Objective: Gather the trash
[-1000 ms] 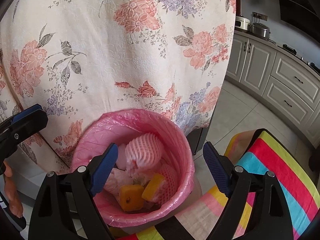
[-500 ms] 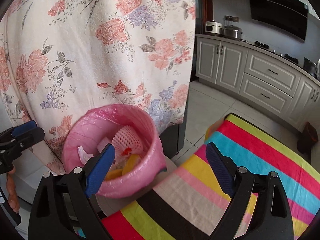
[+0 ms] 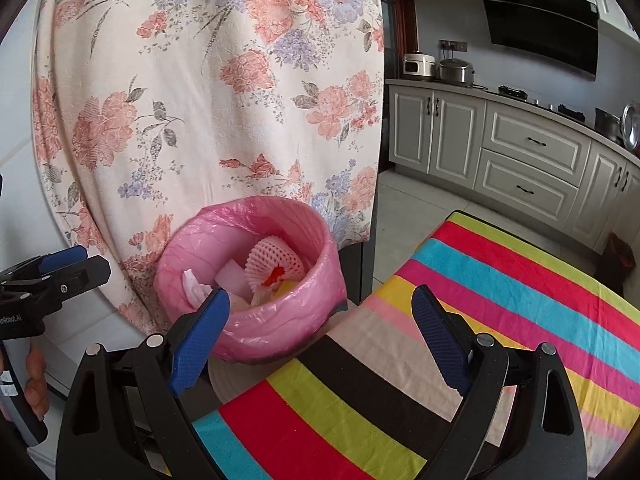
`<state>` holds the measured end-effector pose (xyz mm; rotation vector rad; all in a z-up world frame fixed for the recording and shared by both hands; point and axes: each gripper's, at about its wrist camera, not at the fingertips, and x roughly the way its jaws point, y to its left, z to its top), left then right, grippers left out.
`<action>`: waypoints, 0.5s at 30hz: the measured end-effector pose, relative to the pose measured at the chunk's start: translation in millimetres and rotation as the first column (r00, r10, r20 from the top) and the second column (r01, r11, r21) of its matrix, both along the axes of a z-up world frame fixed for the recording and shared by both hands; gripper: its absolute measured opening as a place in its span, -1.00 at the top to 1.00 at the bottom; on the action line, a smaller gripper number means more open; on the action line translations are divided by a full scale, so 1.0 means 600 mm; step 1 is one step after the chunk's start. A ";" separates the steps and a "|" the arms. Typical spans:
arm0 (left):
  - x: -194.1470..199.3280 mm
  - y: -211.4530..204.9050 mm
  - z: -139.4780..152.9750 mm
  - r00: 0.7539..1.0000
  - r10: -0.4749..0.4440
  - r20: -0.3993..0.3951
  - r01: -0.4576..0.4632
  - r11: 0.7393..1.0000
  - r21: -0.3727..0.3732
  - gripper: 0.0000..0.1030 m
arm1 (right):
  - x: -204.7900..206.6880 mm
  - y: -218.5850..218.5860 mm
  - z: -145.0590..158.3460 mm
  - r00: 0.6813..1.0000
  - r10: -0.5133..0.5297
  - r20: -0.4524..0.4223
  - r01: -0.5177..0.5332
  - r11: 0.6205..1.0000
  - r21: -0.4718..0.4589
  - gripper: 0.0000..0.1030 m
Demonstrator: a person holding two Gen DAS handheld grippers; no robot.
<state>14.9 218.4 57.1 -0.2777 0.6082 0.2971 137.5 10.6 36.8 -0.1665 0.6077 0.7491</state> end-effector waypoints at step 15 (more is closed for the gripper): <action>-0.011 0.008 0.007 1.000 0.002 0.009 -0.002 1.000 0.015 -0.90 | -0.009 0.009 0.008 1.000 0.005 0.012 -0.005 1.000 -0.001 -0.68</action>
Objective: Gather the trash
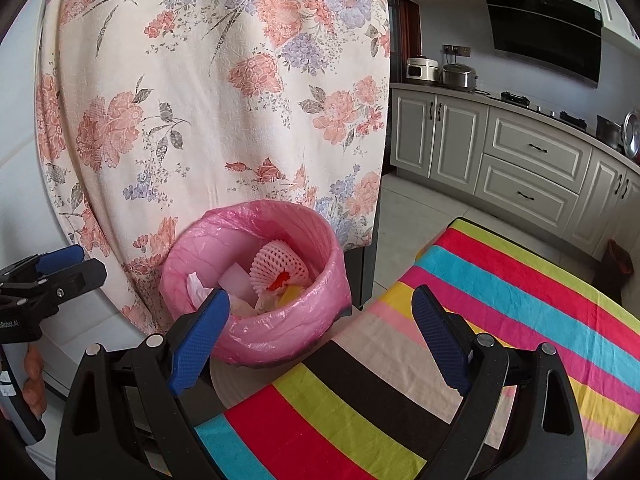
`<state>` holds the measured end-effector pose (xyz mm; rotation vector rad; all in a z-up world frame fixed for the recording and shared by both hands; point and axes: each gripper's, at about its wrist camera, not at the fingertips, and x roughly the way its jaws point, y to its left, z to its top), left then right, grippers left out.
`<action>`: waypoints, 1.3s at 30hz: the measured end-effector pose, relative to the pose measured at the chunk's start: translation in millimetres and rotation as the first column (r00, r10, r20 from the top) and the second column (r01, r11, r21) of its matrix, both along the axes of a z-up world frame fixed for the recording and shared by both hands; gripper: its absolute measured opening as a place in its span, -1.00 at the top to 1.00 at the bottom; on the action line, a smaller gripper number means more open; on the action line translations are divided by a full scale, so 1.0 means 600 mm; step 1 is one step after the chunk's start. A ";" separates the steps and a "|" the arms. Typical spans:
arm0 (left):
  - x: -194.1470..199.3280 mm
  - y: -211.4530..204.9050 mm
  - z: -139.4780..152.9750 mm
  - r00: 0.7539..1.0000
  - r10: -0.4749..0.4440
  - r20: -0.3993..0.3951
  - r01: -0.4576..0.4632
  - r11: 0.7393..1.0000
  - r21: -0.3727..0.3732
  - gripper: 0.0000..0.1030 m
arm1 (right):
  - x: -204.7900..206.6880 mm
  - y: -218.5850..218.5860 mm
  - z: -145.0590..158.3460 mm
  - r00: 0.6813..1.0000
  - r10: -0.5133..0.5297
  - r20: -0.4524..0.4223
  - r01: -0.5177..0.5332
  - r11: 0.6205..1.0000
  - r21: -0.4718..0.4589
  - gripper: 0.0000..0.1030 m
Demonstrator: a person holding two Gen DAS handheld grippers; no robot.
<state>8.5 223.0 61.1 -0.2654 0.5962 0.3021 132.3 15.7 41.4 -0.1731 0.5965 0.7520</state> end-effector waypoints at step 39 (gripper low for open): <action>0.007 -0.001 -0.004 1.000 -0.002 -0.007 0.002 1.000 0.002 -0.90 | 0.003 0.008 -0.001 1.000 0.013 -0.010 -0.013 1.000 -0.006 -0.68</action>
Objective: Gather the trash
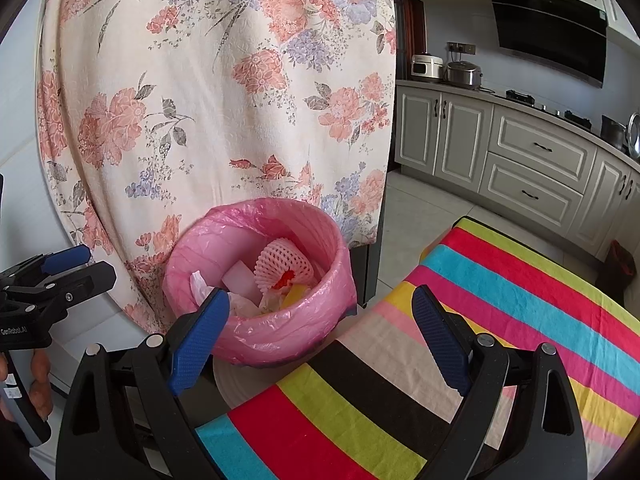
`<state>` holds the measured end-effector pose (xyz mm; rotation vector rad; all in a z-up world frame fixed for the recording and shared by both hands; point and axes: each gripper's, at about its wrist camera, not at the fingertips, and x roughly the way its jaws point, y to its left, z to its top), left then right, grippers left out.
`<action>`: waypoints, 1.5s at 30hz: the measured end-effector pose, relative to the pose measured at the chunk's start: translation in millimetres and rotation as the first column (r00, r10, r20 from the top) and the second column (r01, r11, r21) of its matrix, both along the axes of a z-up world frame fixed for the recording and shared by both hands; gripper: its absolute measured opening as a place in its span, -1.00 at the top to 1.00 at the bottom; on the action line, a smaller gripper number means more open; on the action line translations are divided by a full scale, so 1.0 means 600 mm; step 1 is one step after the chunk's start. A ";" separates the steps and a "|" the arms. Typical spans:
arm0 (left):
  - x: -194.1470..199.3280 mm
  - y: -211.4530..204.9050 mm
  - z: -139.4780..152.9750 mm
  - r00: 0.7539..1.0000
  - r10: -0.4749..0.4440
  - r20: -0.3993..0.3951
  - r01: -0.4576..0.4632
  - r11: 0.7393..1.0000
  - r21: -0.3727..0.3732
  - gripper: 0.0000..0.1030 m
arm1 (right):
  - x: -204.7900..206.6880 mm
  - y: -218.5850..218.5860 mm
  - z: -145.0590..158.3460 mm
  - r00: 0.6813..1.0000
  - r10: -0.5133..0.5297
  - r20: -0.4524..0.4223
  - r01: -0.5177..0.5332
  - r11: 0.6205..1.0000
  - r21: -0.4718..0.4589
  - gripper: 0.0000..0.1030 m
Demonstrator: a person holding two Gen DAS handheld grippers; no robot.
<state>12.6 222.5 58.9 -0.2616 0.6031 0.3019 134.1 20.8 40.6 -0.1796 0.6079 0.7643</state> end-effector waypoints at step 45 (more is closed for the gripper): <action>-0.002 -0.006 -0.007 1.000 -0.002 -0.005 0.002 1.000 -0.001 -0.90 | 0.001 0.002 -0.007 1.000 0.008 -0.017 -0.008 1.000 0.002 -0.68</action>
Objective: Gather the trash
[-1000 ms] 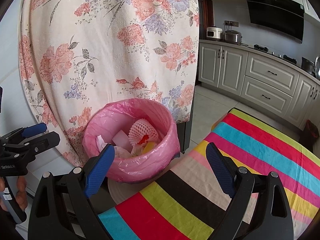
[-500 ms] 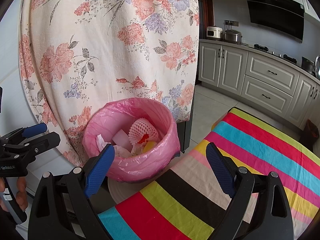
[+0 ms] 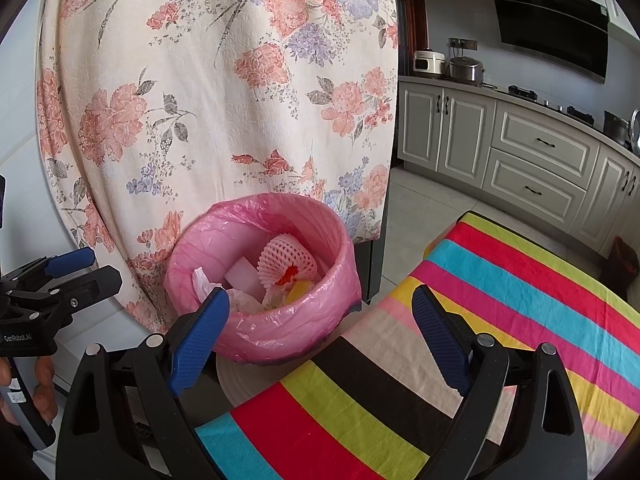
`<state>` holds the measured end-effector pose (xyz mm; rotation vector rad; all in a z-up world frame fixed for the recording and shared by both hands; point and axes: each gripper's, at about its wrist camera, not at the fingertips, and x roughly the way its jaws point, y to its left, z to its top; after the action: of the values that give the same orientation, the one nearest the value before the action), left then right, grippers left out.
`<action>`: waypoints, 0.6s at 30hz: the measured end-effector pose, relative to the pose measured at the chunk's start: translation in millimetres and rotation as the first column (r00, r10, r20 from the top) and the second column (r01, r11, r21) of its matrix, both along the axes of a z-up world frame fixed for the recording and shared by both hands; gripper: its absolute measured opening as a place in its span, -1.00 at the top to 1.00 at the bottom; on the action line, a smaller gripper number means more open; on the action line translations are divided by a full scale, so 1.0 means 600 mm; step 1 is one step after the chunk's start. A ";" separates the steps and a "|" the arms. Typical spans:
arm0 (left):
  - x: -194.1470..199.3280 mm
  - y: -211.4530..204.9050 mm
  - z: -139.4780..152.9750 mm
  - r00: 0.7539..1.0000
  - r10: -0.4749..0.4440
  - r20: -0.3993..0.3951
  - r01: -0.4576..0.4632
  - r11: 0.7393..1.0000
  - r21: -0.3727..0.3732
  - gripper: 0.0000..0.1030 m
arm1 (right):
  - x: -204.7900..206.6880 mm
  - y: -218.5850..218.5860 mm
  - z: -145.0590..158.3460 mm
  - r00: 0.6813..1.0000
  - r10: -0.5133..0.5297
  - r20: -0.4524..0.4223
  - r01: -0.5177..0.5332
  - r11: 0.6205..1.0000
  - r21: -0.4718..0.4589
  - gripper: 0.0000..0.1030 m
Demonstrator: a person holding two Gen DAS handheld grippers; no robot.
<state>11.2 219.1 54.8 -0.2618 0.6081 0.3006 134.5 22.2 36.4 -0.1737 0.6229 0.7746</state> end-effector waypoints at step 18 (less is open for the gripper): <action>-0.001 -0.018 0.000 1.000 -0.010 0.023 0.009 0.999 0.041 -0.90 | 0.002 0.005 -0.005 1.000 0.002 -0.006 -0.003 1.000 -0.006 -0.68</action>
<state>10.3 208.5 54.8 -0.2229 0.5798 0.2998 135.4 25.2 33.5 -0.1782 0.6306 0.7758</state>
